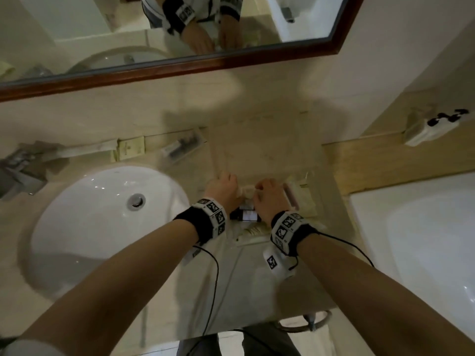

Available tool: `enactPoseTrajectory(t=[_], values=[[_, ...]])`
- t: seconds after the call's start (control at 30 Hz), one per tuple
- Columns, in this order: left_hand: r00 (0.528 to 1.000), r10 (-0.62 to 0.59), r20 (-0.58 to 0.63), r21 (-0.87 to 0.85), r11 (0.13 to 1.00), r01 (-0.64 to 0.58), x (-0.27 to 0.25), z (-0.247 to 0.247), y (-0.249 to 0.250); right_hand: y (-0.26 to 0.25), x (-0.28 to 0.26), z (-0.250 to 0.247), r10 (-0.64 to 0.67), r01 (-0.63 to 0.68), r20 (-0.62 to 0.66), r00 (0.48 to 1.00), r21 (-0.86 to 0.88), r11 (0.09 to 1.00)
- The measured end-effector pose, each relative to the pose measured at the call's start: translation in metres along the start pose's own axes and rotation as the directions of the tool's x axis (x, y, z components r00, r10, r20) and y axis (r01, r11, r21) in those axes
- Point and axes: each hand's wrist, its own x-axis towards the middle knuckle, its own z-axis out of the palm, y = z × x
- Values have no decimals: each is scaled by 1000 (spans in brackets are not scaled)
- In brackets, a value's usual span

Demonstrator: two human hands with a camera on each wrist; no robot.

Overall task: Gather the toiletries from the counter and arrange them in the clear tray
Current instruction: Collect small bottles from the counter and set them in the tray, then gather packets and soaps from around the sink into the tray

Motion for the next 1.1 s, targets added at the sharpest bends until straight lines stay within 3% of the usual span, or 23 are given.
enactPoseTrajectory(t=[0.17,0.37,0.4,0.6,0.73,0.9,1.0,1.1], values=[[1000,-1,22,136,991,-2,7,6,5,2,7,7,18,-23,41,999,130,991],[990,90,106,343,931,-122,5,8,8,4,9,7,-1,-8,53,999,157,988],[988,70,140,339,934,-114,3,7,10,5,10,7,-4,-5,54,999,162,987],[990,124,63,334,932,-138,3,12,1,4,5,2,-32,22,65,997,151,988],[965,260,45,284,922,-262,-2,13,-6,6,-4,-8,-72,60,103,992,115,992],[898,426,109,344,832,-436,-16,14,-5,16,-17,-24,-188,220,332,924,-61,974],[906,413,99,333,844,-421,-19,15,-7,20,-18,-20,-241,284,366,899,-65,957],[922,380,80,314,868,-385,-20,15,-6,19,-17,-19,-218,248,336,916,-47,968]])
